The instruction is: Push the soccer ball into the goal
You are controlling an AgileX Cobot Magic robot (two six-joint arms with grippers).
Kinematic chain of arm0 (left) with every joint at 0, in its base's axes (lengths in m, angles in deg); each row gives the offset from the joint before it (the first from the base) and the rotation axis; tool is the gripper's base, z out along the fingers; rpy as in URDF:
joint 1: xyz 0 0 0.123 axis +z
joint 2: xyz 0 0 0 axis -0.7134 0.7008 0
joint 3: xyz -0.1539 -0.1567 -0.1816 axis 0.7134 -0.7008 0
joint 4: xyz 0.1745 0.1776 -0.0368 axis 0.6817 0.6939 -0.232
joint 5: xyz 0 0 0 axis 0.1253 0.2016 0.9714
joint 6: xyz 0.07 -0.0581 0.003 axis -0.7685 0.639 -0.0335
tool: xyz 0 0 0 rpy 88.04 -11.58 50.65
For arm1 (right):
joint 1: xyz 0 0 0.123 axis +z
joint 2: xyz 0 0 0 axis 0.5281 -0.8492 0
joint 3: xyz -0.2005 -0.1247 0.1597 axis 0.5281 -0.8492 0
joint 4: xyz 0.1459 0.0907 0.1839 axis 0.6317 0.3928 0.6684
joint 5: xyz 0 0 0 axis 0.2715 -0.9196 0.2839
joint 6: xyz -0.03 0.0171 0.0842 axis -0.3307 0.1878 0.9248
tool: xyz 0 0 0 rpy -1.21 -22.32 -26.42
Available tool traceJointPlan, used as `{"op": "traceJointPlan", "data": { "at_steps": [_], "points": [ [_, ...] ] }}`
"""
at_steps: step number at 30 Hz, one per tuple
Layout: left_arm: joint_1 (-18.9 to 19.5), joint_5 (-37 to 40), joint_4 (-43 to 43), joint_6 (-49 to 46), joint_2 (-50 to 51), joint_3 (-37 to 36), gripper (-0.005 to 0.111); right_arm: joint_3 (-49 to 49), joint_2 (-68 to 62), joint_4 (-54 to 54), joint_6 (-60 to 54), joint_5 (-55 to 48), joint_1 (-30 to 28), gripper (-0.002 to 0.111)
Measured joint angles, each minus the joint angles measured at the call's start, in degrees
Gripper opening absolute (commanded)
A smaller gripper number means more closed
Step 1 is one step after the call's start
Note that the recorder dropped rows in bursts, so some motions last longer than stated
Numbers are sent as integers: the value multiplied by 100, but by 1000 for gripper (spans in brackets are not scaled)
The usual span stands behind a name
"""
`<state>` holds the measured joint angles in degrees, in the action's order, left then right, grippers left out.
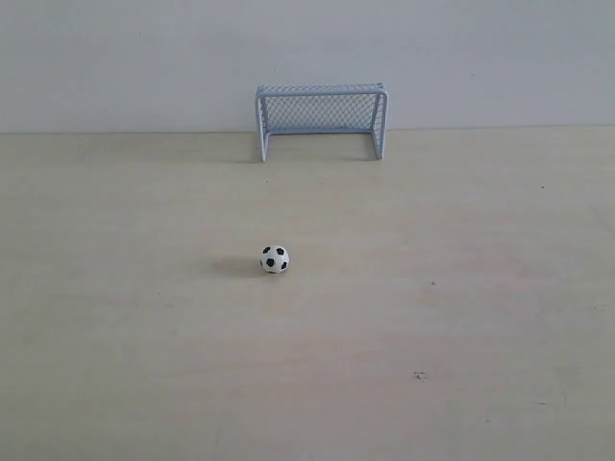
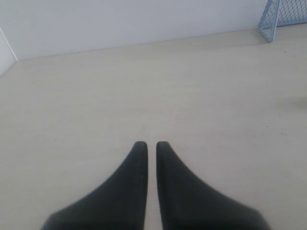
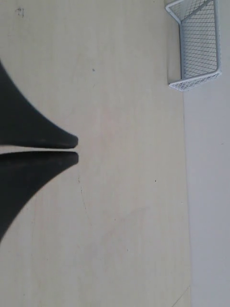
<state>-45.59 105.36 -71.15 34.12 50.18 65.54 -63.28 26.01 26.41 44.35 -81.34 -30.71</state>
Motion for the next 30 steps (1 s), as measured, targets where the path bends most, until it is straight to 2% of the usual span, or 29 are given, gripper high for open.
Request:
{"op": "traceJointPlan", "data": {
  "at_steps": [30],
  "points": [
    [0,0,0,0,0,0,6,0,0,0,0,1939,0,0]
  ]
}}
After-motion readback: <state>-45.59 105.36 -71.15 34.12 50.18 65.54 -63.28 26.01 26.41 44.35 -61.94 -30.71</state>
